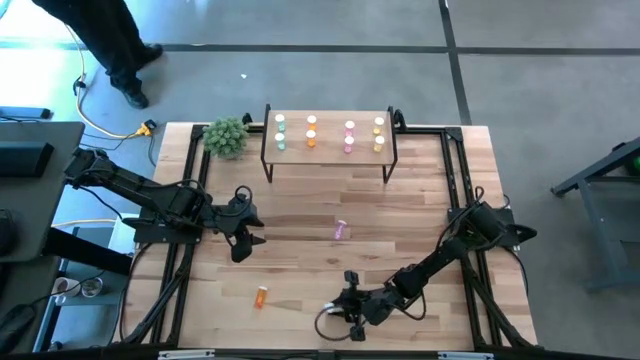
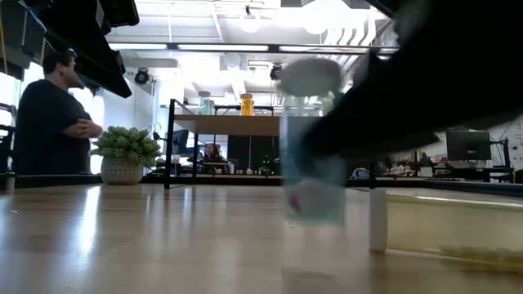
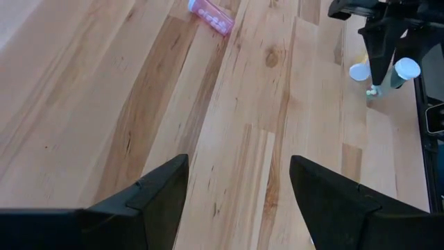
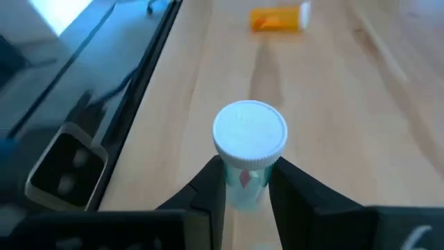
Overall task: Pick and place medicine bottles onto shelf by color
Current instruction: Put the blue pill bottle on the shelf aligned with the blue pill bottle
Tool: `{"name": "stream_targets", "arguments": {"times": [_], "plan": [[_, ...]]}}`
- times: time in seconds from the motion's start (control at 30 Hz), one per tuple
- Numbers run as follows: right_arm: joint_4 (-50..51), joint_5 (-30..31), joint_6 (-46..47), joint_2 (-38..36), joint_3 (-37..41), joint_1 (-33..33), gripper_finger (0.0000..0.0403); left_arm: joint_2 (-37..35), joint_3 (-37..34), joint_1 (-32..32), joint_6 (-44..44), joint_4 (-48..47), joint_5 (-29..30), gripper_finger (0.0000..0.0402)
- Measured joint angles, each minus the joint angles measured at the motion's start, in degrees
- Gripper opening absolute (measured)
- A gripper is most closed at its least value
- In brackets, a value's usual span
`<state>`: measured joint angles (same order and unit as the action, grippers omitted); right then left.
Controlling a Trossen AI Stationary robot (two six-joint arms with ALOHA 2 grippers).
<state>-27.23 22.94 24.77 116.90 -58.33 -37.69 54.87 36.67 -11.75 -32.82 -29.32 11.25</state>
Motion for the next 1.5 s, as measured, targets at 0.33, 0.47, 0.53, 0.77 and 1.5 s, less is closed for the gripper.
{"name": "stream_targets", "arguments": {"times": [0.33,0.47,0.53,0.77,1.5], "plan": [[-0.11,-3.67,11.02,-0.40,-0.08,5.60,0.0079,-0.01,-0.01,0.04,0.09,2.39,1.47,0.0241],[-0.40,-7.13,10.97,-0.40,-0.23,8.85,0.0079,0.00,-0.01,0.04,3.74,4.86,1.38,0.0241],[0.58,-9.23,9.99,-0.40,-1.20,10.80,0.0079,0.00,-0.01,0.04,6.00,5.81,1.40,0.0241],[11.47,-17.27,3.28,-0.40,-9.13,18.27,0.0079,0.00,0.02,2.27,12.78,7.06,-0.51,0.0241],[32.29,-23.59,-5.61,-0.42,-23.47,33.26,0.0078,0.00,0.04,16.70,25.51,6.84,-16.44,0.0241]]}}
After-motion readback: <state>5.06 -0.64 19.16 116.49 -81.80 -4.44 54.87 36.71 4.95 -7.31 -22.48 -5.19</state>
